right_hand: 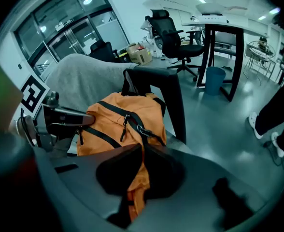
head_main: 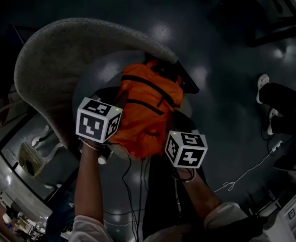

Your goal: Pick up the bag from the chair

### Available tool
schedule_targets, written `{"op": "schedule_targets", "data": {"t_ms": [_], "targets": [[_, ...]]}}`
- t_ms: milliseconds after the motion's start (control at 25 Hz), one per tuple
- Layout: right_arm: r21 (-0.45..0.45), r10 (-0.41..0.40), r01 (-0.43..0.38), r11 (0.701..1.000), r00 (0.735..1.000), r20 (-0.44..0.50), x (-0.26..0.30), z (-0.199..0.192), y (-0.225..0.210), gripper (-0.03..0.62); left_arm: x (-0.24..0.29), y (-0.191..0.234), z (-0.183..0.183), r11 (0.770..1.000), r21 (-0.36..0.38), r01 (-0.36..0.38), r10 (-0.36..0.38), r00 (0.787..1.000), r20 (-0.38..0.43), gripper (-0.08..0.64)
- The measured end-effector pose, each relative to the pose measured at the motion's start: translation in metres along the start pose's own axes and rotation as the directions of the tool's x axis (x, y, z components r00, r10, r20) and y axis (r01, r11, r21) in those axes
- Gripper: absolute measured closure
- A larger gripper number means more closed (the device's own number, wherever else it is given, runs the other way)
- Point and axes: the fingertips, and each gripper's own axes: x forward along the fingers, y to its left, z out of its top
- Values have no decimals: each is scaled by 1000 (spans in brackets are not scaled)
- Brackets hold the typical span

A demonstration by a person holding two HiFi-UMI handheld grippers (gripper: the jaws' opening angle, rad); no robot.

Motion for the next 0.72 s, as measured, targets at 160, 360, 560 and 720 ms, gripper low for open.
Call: {"op": "schedule_targets", "data": {"t_ms": [160, 360, 560, 720], "targets": [[-22, 19, -18, 1000, 1000, 11, -13, 2, 8, 552, -19, -8, -6, 1000, -8, -26, 26, 999, 20, 514], [-43, 45, -44, 998, 999, 27, -31, 5, 25, 552, -47, -13, -14, 998, -37, -52, 55, 995, 82, 518], [-88, 79, -75, 993, 996, 45, -50, 12, 43, 552, -79, -19, -22, 990, -106, -96, 111, 983, 147, 520], [-101, 93, -88, 991, 994, 48, -68, 10, 56, 552, -104, -34, -38, 978, -163, -133, 164, 967, 195, 522]]}}
